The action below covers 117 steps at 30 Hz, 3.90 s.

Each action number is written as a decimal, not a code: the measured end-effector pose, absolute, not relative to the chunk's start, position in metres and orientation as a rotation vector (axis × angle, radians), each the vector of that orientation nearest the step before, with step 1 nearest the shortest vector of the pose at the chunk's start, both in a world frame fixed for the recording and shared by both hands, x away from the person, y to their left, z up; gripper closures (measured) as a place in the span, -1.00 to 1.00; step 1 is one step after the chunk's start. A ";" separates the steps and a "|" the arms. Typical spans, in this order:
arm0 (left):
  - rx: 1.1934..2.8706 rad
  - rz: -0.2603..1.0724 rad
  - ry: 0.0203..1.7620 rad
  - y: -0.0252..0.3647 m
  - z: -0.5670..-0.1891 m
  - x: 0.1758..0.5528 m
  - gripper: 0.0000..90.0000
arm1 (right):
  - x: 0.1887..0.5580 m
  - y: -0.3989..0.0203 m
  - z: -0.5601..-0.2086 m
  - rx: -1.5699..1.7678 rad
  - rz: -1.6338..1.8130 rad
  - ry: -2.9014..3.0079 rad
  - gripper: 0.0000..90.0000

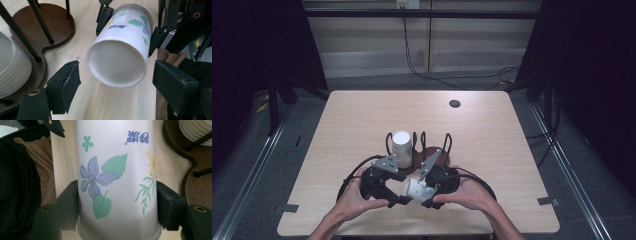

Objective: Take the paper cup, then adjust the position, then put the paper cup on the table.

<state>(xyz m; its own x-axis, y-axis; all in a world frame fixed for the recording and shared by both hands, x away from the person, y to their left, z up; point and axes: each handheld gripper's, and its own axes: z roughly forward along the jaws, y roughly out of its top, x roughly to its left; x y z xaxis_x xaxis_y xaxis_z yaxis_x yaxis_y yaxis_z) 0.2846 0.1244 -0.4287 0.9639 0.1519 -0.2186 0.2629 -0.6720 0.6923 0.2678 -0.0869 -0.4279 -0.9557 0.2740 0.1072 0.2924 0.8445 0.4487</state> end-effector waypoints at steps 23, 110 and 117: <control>2.345 -0.234 0.240 0.121 -0.435 0.280 -0.28 | 0.265 -0.069 -0.427 -0.355 -0.648 -2.980 -0.32; 2.038 -0.154 0.325 0.151 -0.437 0.281 -0.19 | 0.256 -0.134 -0.439 -0.739 -1.438 -2.691 -0.68; 1.992 -0.123 0.308 0.150 -0.434 0.276 -0.19 | 0.254 -0.137 -0.439 -0.731 -1.519 -2.637 -0.68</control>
<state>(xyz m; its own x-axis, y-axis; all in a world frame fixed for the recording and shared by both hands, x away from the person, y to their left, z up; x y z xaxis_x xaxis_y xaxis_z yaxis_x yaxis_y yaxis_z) 0.2758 0.1496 -0.4337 0.9612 0.1611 -0.2237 0.2709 -0.4003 0.8754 0.2543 -0.1368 -0.4390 -0.8907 0.3881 0.2365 0.3993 0.4199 0.8150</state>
